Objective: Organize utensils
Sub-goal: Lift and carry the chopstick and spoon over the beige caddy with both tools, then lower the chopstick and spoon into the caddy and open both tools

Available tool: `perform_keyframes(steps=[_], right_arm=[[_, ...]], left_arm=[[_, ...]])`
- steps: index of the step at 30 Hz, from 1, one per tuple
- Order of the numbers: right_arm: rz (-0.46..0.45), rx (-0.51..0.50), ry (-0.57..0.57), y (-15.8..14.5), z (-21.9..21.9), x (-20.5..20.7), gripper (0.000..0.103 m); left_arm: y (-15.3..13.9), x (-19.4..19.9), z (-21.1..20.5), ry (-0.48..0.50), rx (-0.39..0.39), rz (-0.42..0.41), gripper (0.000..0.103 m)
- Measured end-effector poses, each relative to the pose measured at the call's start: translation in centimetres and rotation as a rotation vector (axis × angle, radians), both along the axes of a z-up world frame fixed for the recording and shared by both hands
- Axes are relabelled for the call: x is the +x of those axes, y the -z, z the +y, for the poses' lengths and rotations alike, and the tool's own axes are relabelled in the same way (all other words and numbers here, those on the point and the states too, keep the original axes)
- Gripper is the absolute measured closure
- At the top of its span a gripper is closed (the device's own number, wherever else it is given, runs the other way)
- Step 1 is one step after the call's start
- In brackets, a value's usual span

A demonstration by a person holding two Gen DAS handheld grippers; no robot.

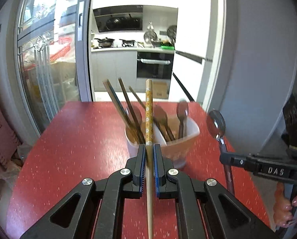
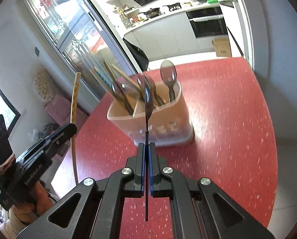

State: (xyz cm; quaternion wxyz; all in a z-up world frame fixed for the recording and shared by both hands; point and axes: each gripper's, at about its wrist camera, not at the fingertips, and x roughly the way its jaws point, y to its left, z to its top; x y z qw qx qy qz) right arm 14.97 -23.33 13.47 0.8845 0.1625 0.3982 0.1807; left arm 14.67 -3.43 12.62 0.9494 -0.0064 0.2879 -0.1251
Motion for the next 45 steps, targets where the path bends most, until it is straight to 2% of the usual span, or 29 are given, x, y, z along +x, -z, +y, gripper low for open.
perform_keyframes(steps=[10, 19, 25, 33, 37, 41, 45], right_arm=[[-0.116, -0.040, -0.001, -3.5, 1.3, 4.5, 0.099], [-0.218, -0.067, -0.017, -4.8, 2.2, 9.2, 0.099], [-0.276, -0.106, -0.046, -3.8, 3.3, 11.8, 0.099], [-0.355, -0.233, -0.094, -1.1, 4.5, 13.1, 0.100], [-0.360, -0.245, -0.106, 0.2, 4.5, 13.5, 0.100], [-0.358, -0.260, -0.120, 1.1, 4.6, 13.5, 0.099], [-0.375, -0.254, -0.131, 1.2, 4.4, 13.2, 0.099]], left_arm=[[-3.0, 5.5, 1.0, -0.056, -0.097, -0.082, 0.067], [-3.2, 10.5, 0.8, -0.095, -0.159, -0.131, 0.067], [-1.8, 13.3, 0.7, -0.155, -0.164, -0.153, 0.067], [0.2, 14.8, -0.2, -0.201, -0.157, -0.198, 0.067], [1.0, 15.2, -0.6, -0.221, -0.170, -0.228, 0.067], [1.2, 16.0, -0.5, -0.227, -0.203, -0.218, 0.067], [1.4, 15.9, -0.6, -0.234, -0.191, -0.229, 0.067]])
